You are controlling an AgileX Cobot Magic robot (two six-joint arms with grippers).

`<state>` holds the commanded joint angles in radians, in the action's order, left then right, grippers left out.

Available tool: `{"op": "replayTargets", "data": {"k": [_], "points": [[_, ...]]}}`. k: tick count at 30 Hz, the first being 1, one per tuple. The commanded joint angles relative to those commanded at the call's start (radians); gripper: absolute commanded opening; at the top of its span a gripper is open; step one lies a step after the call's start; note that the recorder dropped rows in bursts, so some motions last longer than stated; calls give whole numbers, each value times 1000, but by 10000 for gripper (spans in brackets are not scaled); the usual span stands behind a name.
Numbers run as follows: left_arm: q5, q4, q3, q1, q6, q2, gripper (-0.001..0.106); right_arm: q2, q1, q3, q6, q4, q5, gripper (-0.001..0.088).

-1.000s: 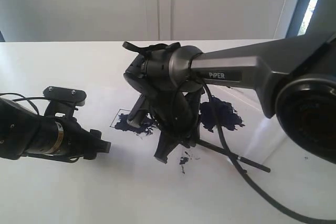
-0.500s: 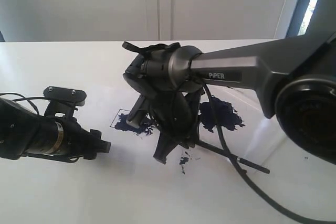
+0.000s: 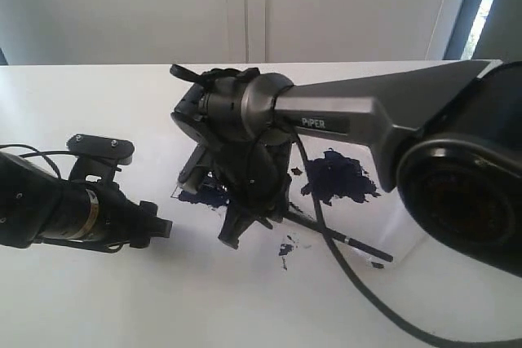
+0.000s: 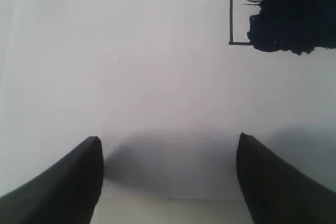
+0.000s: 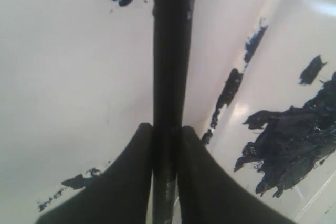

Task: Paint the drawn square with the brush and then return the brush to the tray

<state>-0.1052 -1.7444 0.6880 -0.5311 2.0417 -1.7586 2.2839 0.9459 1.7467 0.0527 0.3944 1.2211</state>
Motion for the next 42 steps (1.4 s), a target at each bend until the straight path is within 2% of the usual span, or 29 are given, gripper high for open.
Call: {"op": "replayTargets", "data": {"k": [13, 29, 42], "points": [[0, 0, 0, 0, 0, 0, 736, 12, 2, 76, 20, -45, 0, 0], [-11, 0, 0, 0, 2, 0, 736, 51, 2, 76, 22, -61, 0, 0], [-8, 0, 0, 0, 2, 0, 736, -33, -2, -83, 7, -37, 0, 0]]}}
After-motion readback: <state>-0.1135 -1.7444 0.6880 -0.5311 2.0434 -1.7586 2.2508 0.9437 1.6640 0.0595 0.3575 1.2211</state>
